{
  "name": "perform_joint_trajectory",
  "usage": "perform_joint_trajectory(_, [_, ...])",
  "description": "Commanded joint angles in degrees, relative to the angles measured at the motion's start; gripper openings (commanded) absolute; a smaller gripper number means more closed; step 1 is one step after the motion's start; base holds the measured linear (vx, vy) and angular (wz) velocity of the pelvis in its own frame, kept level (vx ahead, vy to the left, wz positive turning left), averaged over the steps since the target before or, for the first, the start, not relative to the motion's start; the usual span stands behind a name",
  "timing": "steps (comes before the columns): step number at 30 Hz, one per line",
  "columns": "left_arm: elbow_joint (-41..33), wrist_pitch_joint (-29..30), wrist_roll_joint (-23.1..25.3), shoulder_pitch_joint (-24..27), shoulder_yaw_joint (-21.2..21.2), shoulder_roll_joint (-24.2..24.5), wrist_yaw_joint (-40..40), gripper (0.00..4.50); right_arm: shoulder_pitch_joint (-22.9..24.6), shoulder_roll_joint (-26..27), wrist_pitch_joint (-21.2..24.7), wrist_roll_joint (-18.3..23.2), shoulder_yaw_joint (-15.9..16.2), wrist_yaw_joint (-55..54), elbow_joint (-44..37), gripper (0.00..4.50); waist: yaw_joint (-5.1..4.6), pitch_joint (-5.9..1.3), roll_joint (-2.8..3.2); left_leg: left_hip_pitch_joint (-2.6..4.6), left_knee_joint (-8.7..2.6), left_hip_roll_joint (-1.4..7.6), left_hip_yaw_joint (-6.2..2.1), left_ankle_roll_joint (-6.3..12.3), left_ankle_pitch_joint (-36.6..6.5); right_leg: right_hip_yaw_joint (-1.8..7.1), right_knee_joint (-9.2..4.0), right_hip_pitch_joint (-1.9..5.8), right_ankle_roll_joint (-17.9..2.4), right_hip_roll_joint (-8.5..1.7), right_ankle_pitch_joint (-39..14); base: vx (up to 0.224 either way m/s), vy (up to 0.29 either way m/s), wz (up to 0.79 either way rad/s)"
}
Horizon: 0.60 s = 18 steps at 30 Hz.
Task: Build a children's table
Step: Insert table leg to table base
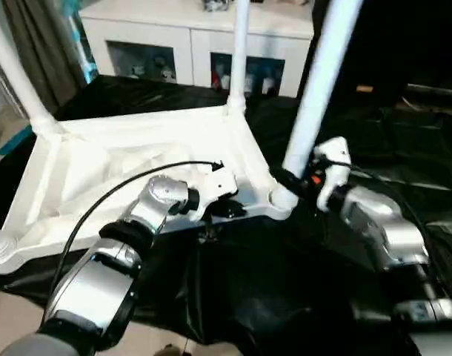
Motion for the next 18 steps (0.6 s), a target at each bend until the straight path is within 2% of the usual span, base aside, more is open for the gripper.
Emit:
perform_joint_trajectory(1, [0.5, -0.1, 2.4, 0.2, -1.8, 1.0, -1.3, 0.0, -0.6, -0.3, 0.7, -0.9, 0.8, -0.2, 1.7, 1.9, 0.25, -3.67, -0.44, 1.26, -4.35, 3.67, -2.02, 0.93, -16.2, 3.02, -5.34, 2.33, -11.0, -5.29, -19.8, 0.0, 0.0, 0.0])
perform_joint_trajectory(2, [0.4, -0.2, 2.4, 0.2, -1.9, 1.0, -1.6, 0.0, -1.0, -0.2, 0.8, -1.2, 1.0, 0.3, 2.5, 1.9, 0.19, -3.64, -0.45, 1.26, -4.38, 3.65, -2.01, 0.85, -16.5, 3.0, -5.34, 2.31, -11.1, -5.24, -19.6, 0.0, 0.0, 0.0])
perform_joint_trajectory(3, [0.3, -0.3, 2.3, 0.4, -1.9, 0.9, -1.9, 0.0, -1.4, -0.1, 0.9, -1.6, 1.4, 1.0, 3.4, 1.9, 0.18, -3.64, -1.0, 1.11, -4.4, 3.64, -2.0, 0.77, -16.5, 2.99, -5.18, 2.43, -11.2, -5.27, -19.4, 0.0, 0.0, 0.0])
perform_joint_trajectory(4, [0.3, -0.3, 2.3, 0.4, -1.9, 0.9, -1.9, 0.0, -1.4, -0.1, 0.9, -1.6, 1.4, 1.0, 3.4, 1.9, 0.18, -3.64, -1.0, 1.11, -4.4, 3.64, -2.0, 0.77, -16.5, 2.99, -5.18, 2.43, -11.2, -5.27, -19.4, 0.0, 0.0, 0.0])
perform_joint_trajectory(5, [0.2, -0.2, 2.3, 0.4, -1.8, 0.9, -1.9, 0.0, -1.6, -0.1, 1.5, -1.8, 1.7, 1.2, 4.0, 1.89, 0.16, -3.54, -0.75, 1.16, -4.4, 3.6, -2.0, 0.78, -16.7, 3.02, -5.35, 2.35, -11.0, -5.38, -20.4, 0.0, 0.0, 0.0])
perform_joint_trajectory(6, [0.0, -0.2, 2.2, 0.6, -1.8, 0.8, -1.8, 0.0, -1.9, -0.2, 2.2, -2.2, 2.3, 1.5, 4.8, 1.89, 0.14, -3.54, -1.12, 1.16, -4.4, 3.62, -1.96, 0.81, -16.7, 3.03, -5.4, 2.37, -10.8, -5.38, -20.8, 0.0, 0.0, 0.0])
perform_joint_trajectory(13, [-1.5, -0.4, 1.7, 1.1, -1.7, 0.8, -2.6, 0.0, -2.3, -0.2, 2.1, -3.1, 2.9, 1.8, 7.0, 1.89, 0.1, -3.48, -1.0, 1.33, -4.54, 3.74, -2.03, 0.13, -17.8, 3.14, -5.37, 2.21, -11.1, -5.41, -20.6, 0.0, 0.0, 0.0])
perform_joint_trajectory(18, [-2.7, 0.0, 1.3, 1.3, -1.6, 0.8, -3.5, 0.0, -3.3, 1.0, 2.7, -1.0, 0.0, 0.9, 9.7, 1.89, 0.04, -3.52, -0.93, 1.39, -4.53, 3.72, -2.0, 0.07, -17.8, 3.2, -5.38, 2.27, -11.5, -5.47, -20.1, 0.0, 0.0, 0.0])
